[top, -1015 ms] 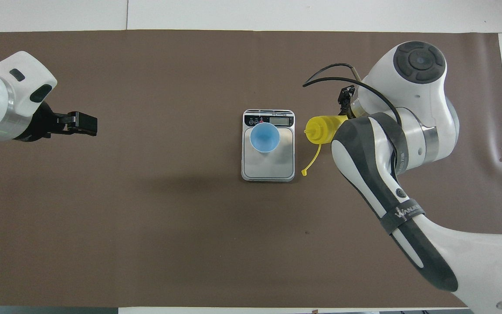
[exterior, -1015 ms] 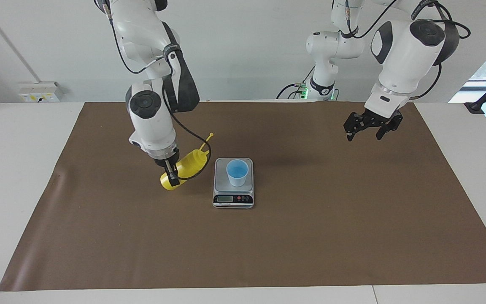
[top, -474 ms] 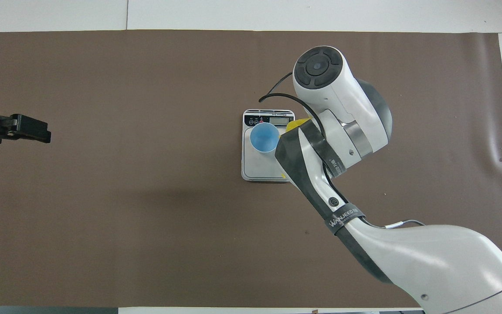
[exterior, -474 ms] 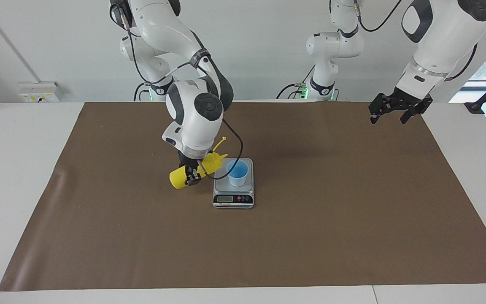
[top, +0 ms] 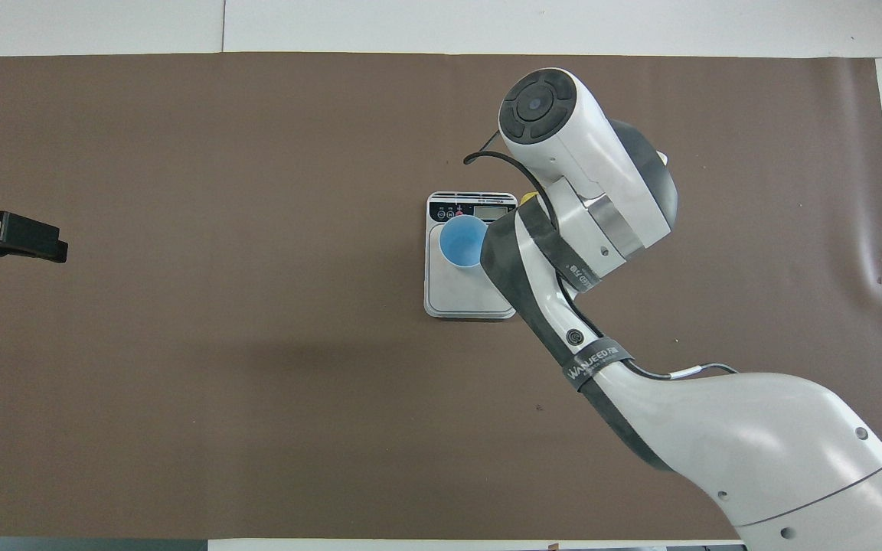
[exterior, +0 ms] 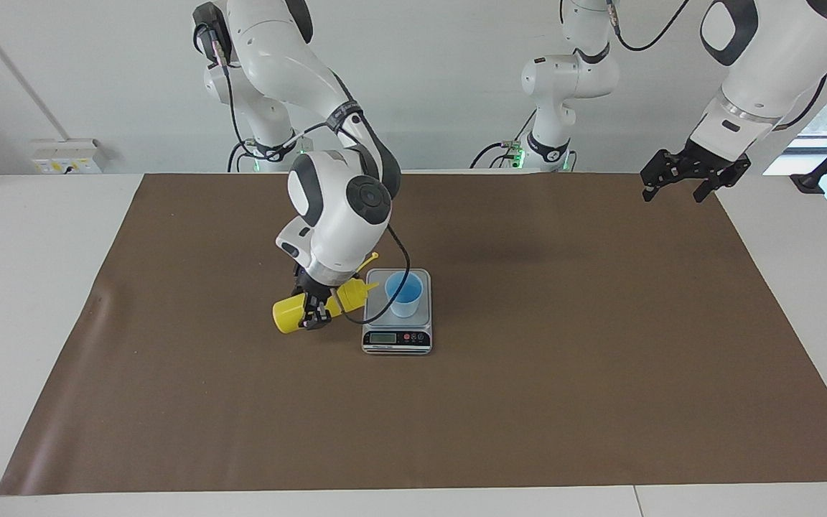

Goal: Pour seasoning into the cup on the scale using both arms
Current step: 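Tilt the yellow bottle with the right gripper to pour into the cup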

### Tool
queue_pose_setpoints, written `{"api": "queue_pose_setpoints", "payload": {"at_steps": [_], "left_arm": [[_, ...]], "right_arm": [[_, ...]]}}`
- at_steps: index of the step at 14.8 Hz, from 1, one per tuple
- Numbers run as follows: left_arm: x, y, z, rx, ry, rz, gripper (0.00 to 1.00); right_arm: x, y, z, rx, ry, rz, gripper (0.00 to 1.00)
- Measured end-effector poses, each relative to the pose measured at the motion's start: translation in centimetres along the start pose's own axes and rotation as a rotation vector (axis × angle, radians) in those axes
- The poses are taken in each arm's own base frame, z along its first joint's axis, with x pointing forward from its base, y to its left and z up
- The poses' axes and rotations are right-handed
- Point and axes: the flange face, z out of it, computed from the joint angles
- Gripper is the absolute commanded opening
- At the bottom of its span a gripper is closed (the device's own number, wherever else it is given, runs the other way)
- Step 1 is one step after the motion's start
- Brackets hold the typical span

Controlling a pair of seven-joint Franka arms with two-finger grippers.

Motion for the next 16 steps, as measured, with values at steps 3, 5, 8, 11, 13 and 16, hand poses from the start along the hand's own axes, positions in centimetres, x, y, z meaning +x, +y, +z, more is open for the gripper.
{"api": "queue_pose_setpoints", "payload": {"at_steps": [3, 5, 8, 11, 13, 16], "left_arm": [[0.0, 0.0, 0.0, 0.000, 0.001, 0.001, 1.00], [0.0, 0.1, -0.1, 0.000, 0.003, 0.001, 1.00], [0.0, 0.1, -0.1, -0.001, 0.006, 0.001, 1.00], [0.0, 0.2, -0.3, -0.018, 0.011, 0.001, 1.00], [0.0, 0.2, -0.3, -0.021, 0.013, 0.000, 1.00], [0.0, -0.2, -0.3, -0.021, 0.013, -0.007, 1.00]], "right_arm": [[0.0, 0.4, 0.0, -0.029, 0.014, 0.010, 0.00], [-0.4, 0.5, -0.2, -0.032, 0.026, 0.019, 0.00], [-1.7, 0.6, -0.8, -0.019, 0.036, 0.016, 0.00], [-2.2, 0.5, -1.2, -0.003, 0.045, 0.008, 0.00], [-1.9, 0.5, -1.2, 0.002, 0.070, 0.006, 0.00], [-2.6, 0.5, -1.3, 0.008, 0.089, -0.009, 0.00]]}}
